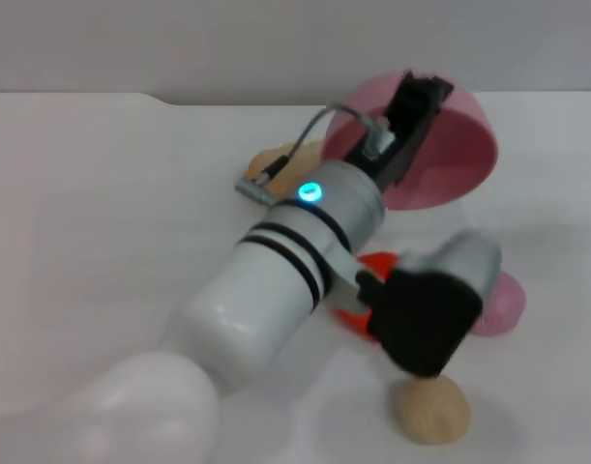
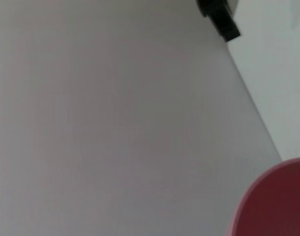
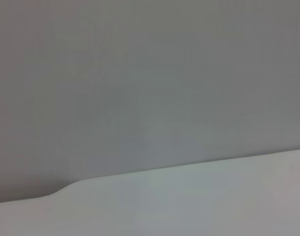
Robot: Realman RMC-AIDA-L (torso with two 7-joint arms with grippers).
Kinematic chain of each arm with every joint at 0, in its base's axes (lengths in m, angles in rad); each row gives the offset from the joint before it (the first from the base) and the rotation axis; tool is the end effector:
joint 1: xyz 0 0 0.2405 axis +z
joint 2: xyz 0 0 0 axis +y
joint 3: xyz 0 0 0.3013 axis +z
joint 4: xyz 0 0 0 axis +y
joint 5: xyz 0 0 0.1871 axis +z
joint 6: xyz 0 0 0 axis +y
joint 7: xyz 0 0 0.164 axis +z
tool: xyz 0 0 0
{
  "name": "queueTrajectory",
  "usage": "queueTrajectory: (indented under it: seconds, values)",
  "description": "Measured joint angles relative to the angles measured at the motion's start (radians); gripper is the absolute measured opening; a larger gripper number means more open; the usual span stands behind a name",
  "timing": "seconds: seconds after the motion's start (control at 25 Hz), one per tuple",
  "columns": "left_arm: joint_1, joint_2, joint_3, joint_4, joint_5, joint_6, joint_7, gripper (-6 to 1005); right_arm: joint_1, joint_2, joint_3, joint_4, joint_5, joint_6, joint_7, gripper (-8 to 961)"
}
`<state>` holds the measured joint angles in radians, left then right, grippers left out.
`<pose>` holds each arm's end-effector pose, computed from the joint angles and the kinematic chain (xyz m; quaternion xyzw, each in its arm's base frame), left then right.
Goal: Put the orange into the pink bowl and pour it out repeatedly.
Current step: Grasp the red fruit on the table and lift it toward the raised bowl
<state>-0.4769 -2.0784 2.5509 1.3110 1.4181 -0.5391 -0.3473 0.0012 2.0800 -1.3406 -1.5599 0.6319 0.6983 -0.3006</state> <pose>-0.1046 0.3284 -0.1400 -0.7099 0.4881 0.1032 0.4972 0.3451 0.3182 0.0597 -0.6903 0.4875 0.1066 0.5239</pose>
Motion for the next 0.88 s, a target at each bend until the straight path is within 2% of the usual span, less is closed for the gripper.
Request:
queueTrajectory:
  seconds: [0.16,0.24,0.36,0.48,0.6,0.68,0.8,0.88]
  values:
    - [-0.002,0.0,-0.058,0.081,-0.048,-0.087,-0.287,46,0.008,0.0,-0.027,0.005,0.021,0.01,0.0,513]
    - [0.01,0.001,-0.106,0.148,-0.149,-0.146,-0.405,46,0.013,-0.001,-0.048,0.011,0.041,0.014,-0.006,515]
    - [0.041,0.008,-0.219,0.246,-0.42,-0.229,-0.447,46,0.029,-0.001,-0.114,0.017,0.049,0.017,-0.01,517]
    - [0.058,0.016,-0.386,0.306,-0.792,-0.324,-0.305,46,0.041,-0.002,-0.159,0.018,0.049,0.017,-0.013,520]
    - [0.056,0.016,-0.539,0.314,-1.141,-0.424,-0.045,46,0.07,-0.005,-0.242,0.012,0.047,0.017,-0.021,522]
    - [0.052,0.016,-0.624,0.301,-1.321,-0.496,0.097,46,0.091,-0.006,-0.289,0.008,0.047,0.017,-0.024,524]
    - [0.064,0.017,-0.76,0.276,-1.482,-0.589,0.234,46,0.138,-0.006,-0.369,0.022,0.046,0.017,-0.02,526]
    - [0.082,0.018,-0.803,0.277,-1.517,-0.609,0.266,46,0.173,-0.005,-0.419,0.05,0.045,0.018,0.002,528]
